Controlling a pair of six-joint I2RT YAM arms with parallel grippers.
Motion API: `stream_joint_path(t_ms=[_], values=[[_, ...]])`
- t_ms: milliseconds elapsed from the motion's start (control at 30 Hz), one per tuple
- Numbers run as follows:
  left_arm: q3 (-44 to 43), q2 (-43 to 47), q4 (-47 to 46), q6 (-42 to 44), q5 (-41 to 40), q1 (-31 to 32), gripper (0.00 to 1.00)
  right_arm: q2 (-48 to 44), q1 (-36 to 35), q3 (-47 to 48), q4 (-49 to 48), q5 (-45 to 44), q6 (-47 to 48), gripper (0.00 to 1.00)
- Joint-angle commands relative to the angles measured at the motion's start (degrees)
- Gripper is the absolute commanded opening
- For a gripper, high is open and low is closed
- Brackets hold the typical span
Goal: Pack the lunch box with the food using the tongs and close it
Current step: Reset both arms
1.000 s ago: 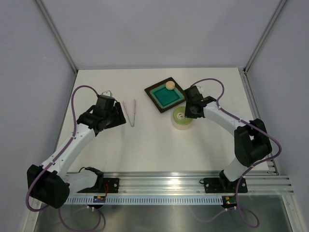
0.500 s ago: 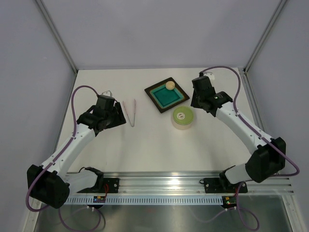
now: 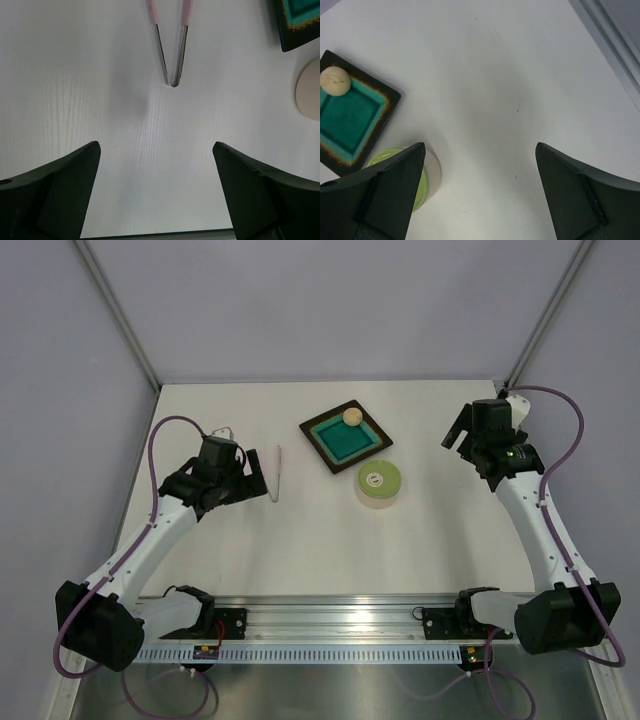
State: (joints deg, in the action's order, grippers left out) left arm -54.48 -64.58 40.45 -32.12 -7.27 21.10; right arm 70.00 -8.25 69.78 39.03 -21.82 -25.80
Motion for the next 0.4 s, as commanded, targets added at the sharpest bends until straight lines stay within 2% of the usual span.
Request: stream_joint_path(t_ms=[0,367], values=[[-3.3,1.7,-1.0,1.1,0.0,-0.2,0.99,-2.2,1.6,-2.9,0.6,0.7,-3.2,0.99],[-5.1,2.2,-0.2,1.9,0.1,-0.2,0.99,-6.8,1.6,-8.0,1.0,-1.5,-4.4,0.99]])
